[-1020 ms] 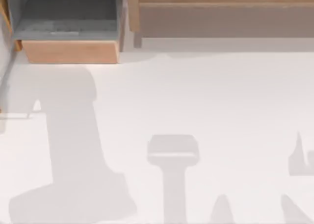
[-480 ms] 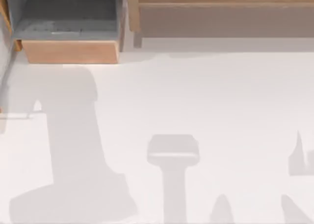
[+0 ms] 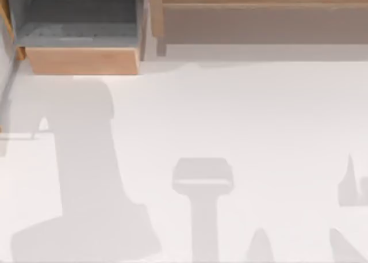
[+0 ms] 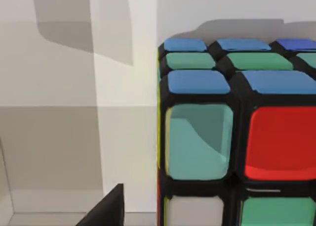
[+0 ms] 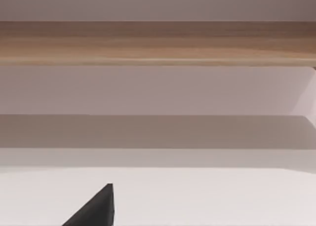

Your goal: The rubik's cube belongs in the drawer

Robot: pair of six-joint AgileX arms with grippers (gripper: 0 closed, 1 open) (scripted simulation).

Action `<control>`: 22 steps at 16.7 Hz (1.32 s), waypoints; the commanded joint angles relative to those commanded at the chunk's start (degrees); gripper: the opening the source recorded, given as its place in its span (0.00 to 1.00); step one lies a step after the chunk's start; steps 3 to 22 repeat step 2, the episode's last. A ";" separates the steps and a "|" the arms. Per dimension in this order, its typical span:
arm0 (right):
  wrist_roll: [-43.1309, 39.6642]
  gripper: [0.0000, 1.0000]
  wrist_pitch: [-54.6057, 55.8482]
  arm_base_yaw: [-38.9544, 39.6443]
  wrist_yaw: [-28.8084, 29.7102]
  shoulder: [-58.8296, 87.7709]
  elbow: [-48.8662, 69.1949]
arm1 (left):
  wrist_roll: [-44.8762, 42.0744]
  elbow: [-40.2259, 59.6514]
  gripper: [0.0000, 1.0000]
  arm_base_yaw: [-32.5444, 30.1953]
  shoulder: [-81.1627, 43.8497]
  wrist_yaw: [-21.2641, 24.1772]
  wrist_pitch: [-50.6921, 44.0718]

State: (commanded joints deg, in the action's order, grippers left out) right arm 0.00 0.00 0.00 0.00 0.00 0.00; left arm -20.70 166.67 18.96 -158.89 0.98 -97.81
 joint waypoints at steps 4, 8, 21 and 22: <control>0.00 1.00 0.00 0.00 0.00 0.00 0.00 | 0.00 0.00 1.00 0.00 0.00 0.00 0.00; 0.00 1.00 0.00 0.00 0.00 0.00 0.00 | 0.00 0.00 1.00 0.00 0.00 0.00 0.00; 0.00 1.00 0.00 0.00 0.00 0.00 0.00 | 0.00 0.00 1.00 0.00 0.00 0.00 0.00; 0.00 1.00 0.00 0.00 0.00 0.00 0.00 | 0.00 0.00 1.00 0.00 0.00 0.00 0.00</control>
